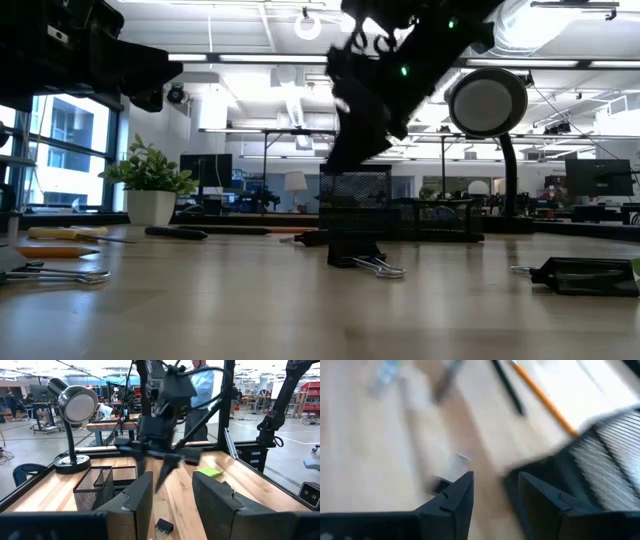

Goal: Pick and place office supplies into organizer
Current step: Put the black binder clip into the desk organizer

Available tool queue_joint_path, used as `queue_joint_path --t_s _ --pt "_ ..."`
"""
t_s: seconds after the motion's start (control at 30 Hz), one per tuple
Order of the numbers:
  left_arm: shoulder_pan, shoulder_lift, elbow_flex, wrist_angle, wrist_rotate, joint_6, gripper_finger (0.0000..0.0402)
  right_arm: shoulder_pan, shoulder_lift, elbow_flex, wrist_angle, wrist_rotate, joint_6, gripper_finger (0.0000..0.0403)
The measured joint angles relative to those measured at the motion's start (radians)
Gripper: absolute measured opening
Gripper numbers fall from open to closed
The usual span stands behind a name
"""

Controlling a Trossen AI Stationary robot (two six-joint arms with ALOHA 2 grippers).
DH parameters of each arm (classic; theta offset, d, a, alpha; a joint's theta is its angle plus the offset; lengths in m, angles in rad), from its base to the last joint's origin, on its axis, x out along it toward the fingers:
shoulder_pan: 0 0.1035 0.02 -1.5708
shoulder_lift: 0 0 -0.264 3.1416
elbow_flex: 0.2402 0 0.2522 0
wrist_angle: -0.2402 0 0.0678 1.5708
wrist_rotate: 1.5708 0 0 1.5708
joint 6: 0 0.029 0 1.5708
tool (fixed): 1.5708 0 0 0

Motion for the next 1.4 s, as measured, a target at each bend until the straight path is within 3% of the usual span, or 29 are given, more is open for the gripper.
queue_joint_path --t_s 0.3,0.5,0.63,0.93,1.2,1.4 --pt "0.000 0.000 0.000 -0.003 0.000 -0.021 0.0129 0.115 0.076 0.000 0.082 0.058 0.008 0.0158" --pt "0.000 0.000 0.000 -0.002 0.000 -0.020 0.0129 0.112 0.088 0.000 0.099 0.066 -0.086 0.0171" --pt "0.000 0.000 0.000 -0.001 -0.001 -0.020 0.0129 0.091 0.088 0.000 0.203 0.063 -0.076 0.0174" --pt "0.000 0.000 0.000 0.005 -0.001 -0.019 0.0129 0.090 0.088 0.000 0.177 0.111 0.122 0.0170" --pt "0.000 -0.001 0.000 0.018 0.035 0.007 0.0129 0.158 0.114 0.002 0.140 0.186 0.280 0.0174" --pt "0.000 -0.001 0.000 0.036 0.034 0.057 0.0129 0.182 0.230 0.132 -0.004 0.204 0.306 0.0184"
